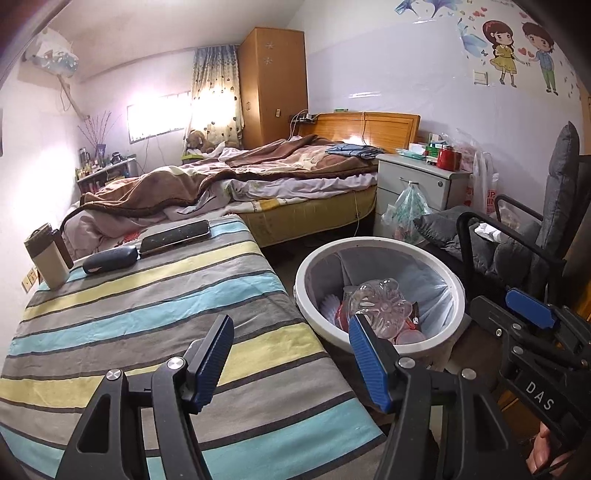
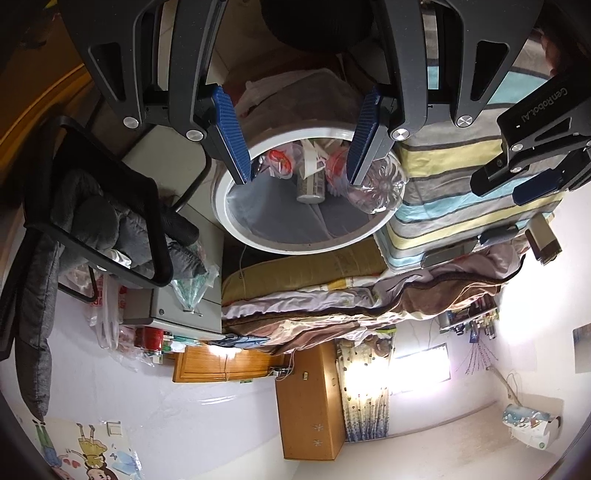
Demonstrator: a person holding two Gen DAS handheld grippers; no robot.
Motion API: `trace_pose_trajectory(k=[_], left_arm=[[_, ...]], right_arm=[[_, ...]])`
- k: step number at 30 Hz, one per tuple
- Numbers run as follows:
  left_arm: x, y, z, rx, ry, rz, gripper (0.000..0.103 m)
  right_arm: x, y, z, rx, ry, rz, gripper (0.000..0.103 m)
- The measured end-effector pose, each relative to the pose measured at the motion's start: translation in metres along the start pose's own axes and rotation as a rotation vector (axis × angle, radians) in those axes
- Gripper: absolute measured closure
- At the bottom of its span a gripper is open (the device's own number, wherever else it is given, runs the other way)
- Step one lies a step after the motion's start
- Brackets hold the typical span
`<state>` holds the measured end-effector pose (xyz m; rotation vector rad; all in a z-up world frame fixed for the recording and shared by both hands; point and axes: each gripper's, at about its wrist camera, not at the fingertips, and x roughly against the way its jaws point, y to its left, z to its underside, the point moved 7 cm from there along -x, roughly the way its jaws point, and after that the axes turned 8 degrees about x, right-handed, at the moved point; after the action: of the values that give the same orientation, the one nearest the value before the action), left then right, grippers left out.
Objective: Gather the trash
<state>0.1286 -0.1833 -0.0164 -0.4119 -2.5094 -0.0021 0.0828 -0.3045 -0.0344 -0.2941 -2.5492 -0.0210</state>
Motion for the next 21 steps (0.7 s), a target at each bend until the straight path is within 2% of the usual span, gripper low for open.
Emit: trace_pose_trajectory(k=[21], left_arm=[[0.0001, -0.0019, 0.0016, 0.012, 0.006, 0.014, 0.039]], right_arm=[[0.005, 0.0077, 0.0026, -0.004, 0.001, -0.015, 0.047]])
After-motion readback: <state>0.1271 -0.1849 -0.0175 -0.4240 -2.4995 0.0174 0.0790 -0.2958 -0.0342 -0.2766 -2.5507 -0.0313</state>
